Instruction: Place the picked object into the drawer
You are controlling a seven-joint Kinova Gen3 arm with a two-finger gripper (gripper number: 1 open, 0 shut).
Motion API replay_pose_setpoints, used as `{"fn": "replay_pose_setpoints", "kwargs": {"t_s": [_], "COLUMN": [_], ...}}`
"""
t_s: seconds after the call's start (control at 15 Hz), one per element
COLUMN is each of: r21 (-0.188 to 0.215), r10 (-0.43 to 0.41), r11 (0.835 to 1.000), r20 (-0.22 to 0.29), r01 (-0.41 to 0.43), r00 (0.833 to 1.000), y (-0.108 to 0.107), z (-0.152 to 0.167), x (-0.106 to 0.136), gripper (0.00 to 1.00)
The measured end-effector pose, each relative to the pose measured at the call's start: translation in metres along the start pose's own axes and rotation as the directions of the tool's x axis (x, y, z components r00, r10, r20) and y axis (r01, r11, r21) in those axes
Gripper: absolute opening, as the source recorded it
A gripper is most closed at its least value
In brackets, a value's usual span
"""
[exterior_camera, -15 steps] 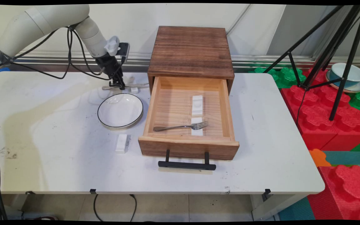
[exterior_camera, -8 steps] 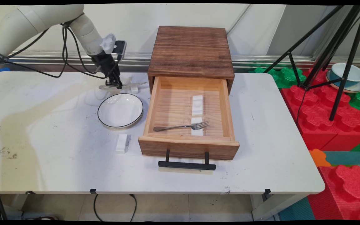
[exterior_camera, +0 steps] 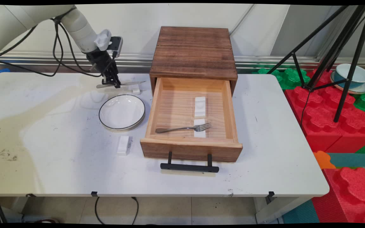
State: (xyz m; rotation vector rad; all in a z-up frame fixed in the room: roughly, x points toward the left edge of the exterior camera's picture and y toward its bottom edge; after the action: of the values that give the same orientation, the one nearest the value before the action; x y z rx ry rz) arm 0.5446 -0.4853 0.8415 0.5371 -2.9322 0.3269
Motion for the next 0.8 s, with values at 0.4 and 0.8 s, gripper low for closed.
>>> {"fn": "replay_pose_setpoints", "kwargs": {"t_s": [0.4, 0.8], "r21": [-0.009, -0.017], "r10": [0.009, 0.014], "r11": [1.0, 1.0], "r20": [-0.015, -0.047], "r01": [-0.009, -0.015], "r00": [1.0, 0.999], "y": [0.013, 0.035], "z": [-0.023, -0.054], "x": [-0.006, -0.01], "gripper": [0.0, 0.0]}}
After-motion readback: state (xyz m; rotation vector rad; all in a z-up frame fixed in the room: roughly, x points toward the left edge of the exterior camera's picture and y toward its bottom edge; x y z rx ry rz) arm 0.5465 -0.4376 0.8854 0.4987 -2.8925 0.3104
